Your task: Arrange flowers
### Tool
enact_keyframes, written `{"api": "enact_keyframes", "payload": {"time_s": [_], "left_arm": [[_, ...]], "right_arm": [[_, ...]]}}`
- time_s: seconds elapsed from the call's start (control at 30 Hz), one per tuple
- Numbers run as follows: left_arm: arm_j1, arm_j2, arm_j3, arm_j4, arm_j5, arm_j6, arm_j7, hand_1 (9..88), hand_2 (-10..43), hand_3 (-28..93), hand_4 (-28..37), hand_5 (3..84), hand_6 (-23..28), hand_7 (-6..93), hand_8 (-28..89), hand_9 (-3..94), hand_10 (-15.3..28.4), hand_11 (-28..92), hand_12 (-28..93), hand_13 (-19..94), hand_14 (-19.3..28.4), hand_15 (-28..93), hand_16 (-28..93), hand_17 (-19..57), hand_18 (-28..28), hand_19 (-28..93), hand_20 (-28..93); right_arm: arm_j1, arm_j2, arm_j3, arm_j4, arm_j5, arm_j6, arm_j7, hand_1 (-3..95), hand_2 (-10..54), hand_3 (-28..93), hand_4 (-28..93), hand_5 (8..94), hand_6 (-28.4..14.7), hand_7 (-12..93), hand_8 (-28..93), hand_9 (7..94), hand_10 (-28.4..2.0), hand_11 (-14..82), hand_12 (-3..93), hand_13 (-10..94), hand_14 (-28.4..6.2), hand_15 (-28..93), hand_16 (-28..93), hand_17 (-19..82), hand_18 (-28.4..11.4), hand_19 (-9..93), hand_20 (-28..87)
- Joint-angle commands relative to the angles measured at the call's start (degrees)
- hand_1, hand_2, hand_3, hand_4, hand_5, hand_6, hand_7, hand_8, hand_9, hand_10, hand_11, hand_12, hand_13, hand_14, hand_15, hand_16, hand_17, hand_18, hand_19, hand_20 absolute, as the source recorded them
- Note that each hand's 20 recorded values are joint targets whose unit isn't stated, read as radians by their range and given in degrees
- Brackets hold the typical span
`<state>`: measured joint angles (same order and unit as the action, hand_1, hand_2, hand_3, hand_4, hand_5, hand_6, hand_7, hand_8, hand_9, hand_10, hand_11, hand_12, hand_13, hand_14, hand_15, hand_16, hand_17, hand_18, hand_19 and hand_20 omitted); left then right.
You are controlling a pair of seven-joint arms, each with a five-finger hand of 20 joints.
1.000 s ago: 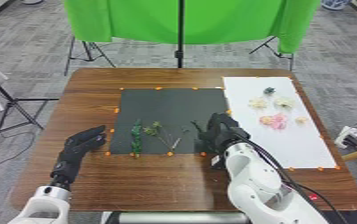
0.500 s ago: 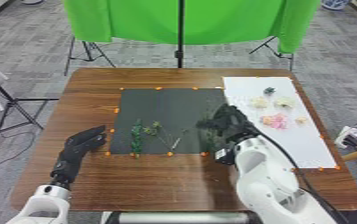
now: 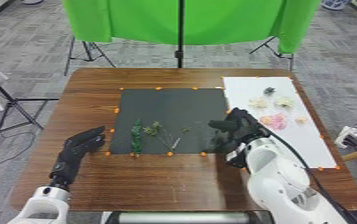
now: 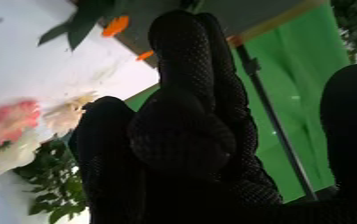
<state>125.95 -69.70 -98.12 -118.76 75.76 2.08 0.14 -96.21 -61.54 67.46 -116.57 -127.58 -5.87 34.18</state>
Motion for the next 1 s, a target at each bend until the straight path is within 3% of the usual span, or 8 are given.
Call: {"api": "enact_keyframes", "payload": {"time_s": [0.03, 0.3, 0.5, 0.7, 1.0], "left_arm": [[0.3, -0.36, 0.01, 0.12, 0.49, -0.56, -1.01, 28.2, -8.0, 66, -18.6, 43.3, 5.3, 8.9, -5, 40.9, 13.6, 19, 13, 29, 18.5, 30, 0, 0.8, 15.0, 17, 22], [0.8, -0.48, -0.22, -0.08, 0.39, -0.3, -0.77, 28.2, -8.0, 66, -18.7, 43.4, 5.3, 8.9, -5, 40.9, 13.7, 19, 13, 29, 18.6, 30, 0, 0.8, 15.0, 17, 22], [1.8, -0.68, -0.57, -0.17, 0.26, -0.28, 0.16, 28.3, -8.0, 66, -18.7, 43.4, 5.3, 8.9, -5, 40.9, 13.7, 19, 13, 29, 18.6, 30, 0, 0.8, 14.9, 17, 22], [1.6, -0.63, -0.35, -0.18, 0.35, -0.43, 0.11, 28.3, -7.9, 66, -18.7, 43.4, 5.4, 9.0, -5, 40.9, 13.7, 19, 13, 29, 18.6, 30, 0, 0.8, 14.9, 17, 22], [1.6, -0.62, -0.27, -0.1, 0.48, -0.87, 0.55, 28.4, -7.8, 66, -18.7, 43.4, 5.3, 9.0, -5, 40.9, 13.6, 19, 13, 29, 18.6, 30, 0, 0.7, 15.0, 17, 22]], "right_arm": [[2.1, 0.9, -3.4, 1.2, -1.8, -2.5, -0.4, 19.3, -0.2, 62, -13, 79.1, -5.2, 17, -8, 85.8, -14.7, 40.1, 26.6, 93, -4.4, 57, 36, 72, -9.2, 93, 54], [4.3, 0.7, -5.2, 3.5, -2.5, -3.2, -0.1, 19.3, 0.4, 62, -13, 78.1, -5.5, 15, -7, 85.6, -15.2, 40.1, 26.7, 93, -4.4, 57, 36, 72, -9.1, 93, 54], [4.1, 1.5, -4.1, 1.5, -0.6, -0.2, -1.7, 19.3, 0.4, 62, -13, 78.0, -5.4, 15, -7, 85.5, -14.9, 40.6, 26.9, 93, -4.4, 57, 36, 72, -9.1, 93, 53], [5.4, 2.2, -3.7, -0.2, -0.4, 0.6, -2.4, 19.2, 0.1, 63, -13, 78.4, -5.0, 15, -7, 85.6, -14.8, 41.8, 27.1, 93, -4.4, 57, 36, 72, -9.3, 93, 54], [10.1, 2.5, -5.5, 6.4, -2.1, -5.4, 0.9, 19.1, 0.6, 62, -13, 77.1, -5.2, 14, -7, 85.3, -15.2, 42.0, 27.2, 93, -4.5, 57, 36, 71, -9.5, 93, 54]]}}
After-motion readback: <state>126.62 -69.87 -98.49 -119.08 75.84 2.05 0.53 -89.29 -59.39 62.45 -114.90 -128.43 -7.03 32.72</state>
